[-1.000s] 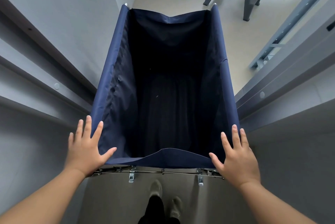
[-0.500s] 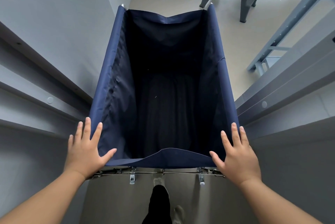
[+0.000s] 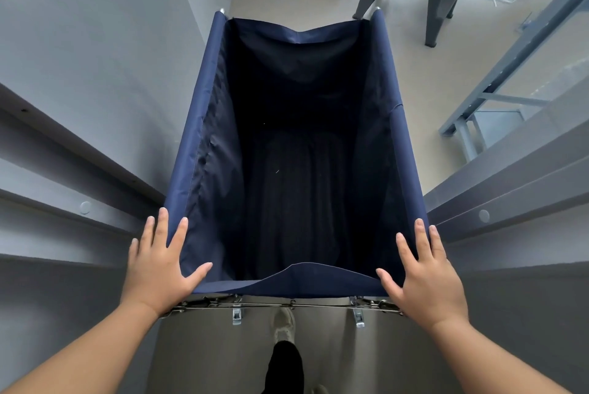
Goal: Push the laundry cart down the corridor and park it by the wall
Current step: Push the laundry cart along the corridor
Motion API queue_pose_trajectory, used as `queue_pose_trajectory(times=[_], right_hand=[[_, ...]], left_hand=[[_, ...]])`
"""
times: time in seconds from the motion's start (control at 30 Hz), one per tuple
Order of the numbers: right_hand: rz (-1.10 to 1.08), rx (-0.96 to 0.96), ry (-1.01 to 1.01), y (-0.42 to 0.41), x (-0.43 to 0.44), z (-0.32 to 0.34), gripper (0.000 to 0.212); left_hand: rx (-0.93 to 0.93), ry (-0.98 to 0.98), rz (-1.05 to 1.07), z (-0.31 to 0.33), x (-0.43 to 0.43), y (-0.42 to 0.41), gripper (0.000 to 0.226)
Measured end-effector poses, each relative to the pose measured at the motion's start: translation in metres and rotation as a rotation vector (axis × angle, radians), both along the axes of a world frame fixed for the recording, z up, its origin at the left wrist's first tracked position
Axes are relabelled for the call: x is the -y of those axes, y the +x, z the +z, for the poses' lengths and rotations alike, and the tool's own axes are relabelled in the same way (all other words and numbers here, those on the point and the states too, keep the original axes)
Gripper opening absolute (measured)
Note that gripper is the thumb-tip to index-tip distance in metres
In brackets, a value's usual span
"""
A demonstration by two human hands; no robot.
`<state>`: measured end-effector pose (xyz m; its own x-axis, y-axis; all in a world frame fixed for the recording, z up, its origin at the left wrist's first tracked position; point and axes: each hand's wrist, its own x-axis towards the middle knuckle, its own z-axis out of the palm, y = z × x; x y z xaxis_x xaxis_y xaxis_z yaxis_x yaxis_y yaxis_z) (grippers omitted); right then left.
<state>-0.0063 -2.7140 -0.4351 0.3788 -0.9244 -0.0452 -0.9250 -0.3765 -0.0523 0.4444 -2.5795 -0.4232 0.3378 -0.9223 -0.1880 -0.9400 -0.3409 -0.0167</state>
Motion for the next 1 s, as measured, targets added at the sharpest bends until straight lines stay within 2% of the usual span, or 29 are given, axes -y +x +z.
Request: queue_pose_trajectory(times=[1.0], right_hand=[[-0.027, -0.065, 0.036, 0.061, 0.137, 0.009, 0.082]], left_hand=[[-0.023, -0.075, -0.049, -0.001, 0.144, 0.061, 0.095]])
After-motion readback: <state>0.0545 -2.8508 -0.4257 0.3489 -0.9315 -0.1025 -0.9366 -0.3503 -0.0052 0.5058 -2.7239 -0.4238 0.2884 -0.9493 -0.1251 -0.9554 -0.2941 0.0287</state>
